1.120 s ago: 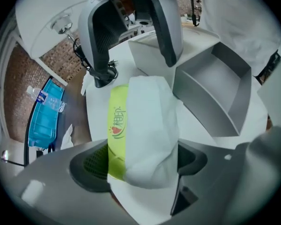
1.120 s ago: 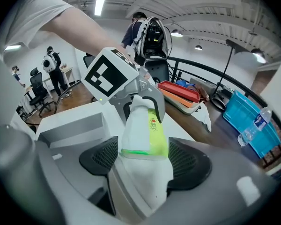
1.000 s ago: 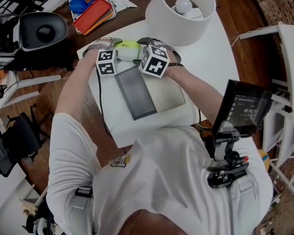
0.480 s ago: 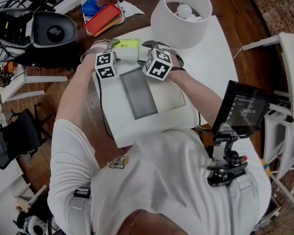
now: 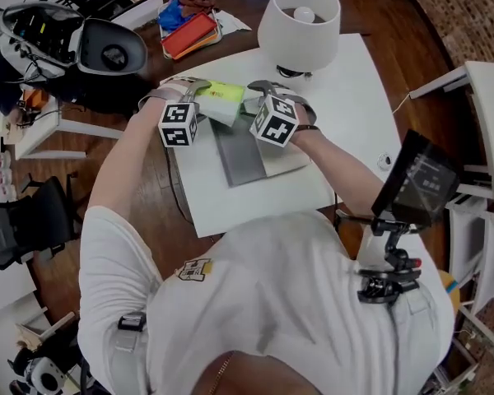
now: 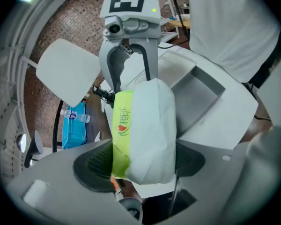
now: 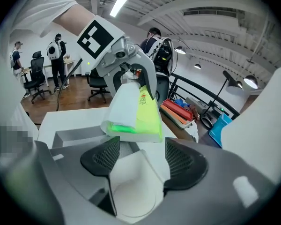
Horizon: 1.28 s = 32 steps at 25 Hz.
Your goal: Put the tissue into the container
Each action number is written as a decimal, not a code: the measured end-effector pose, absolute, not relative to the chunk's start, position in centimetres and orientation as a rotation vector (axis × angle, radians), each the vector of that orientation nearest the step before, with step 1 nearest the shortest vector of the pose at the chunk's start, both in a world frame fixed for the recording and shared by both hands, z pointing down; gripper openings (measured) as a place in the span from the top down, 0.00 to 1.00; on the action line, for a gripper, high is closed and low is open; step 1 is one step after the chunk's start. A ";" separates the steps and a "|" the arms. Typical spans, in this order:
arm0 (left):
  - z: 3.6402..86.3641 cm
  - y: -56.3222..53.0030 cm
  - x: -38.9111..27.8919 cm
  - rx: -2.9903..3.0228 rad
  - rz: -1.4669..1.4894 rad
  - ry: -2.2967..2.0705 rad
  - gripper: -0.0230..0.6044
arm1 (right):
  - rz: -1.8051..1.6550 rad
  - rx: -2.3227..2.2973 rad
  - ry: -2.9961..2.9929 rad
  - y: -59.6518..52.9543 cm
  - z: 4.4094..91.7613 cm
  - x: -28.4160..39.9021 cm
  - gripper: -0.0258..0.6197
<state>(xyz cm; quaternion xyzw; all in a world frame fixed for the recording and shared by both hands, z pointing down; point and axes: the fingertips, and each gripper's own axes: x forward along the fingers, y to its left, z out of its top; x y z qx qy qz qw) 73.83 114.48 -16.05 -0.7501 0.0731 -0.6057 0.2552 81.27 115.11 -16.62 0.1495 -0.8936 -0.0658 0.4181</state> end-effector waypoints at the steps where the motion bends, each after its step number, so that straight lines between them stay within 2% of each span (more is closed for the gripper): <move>1: -16.3 115.7 74.4 -2.031 -1.633 0.169 0.42 | -0.174 0.372 -2.241 116.2 -16.7 81.6 0.49; 7: -16.3 121.2 76.3 -1.971 -1.585 -0.065 0.42 | -0.217 0.316 -2.225 122.4 -16.3 82.5 0.54; 9: -15.8 122.1 76.5 -1.939 -1.580 -0.143 0.42 | -0.205 0.299 -2.219 124.1 -15.9 82.5 0.59; 20: -11.1 127.0 77.8 -1.785 -1.563 -0.548 0.43 | -0.058 0.297 -2.213 132.1 -13.0 83.9 0.62; 22: -10.8 126.9 78.0 -1.761 -1.539 -0.593 0.47 | -0.052 0.292 -2.220 132.7 -13.1 83.5 0.64; 29: -9.9 126.4 78.2 -1.705 -1.514 -0.699 0.52 | 0.030 0.292 -2.239 134.6 -12.2 82.8 0.67; 31: -10.1 126.7 78.2 -1.702 -1.507 -0.722 0.57 | 0.047 0.294 -2.234 134.9 -11.9 82.7 0.67; 32: -10.2 126.7 78.2 -1.703 -1.501 -0.724 0.62 | 0.052 0.300 -2.235 134.9 -11.9 82.6 0.67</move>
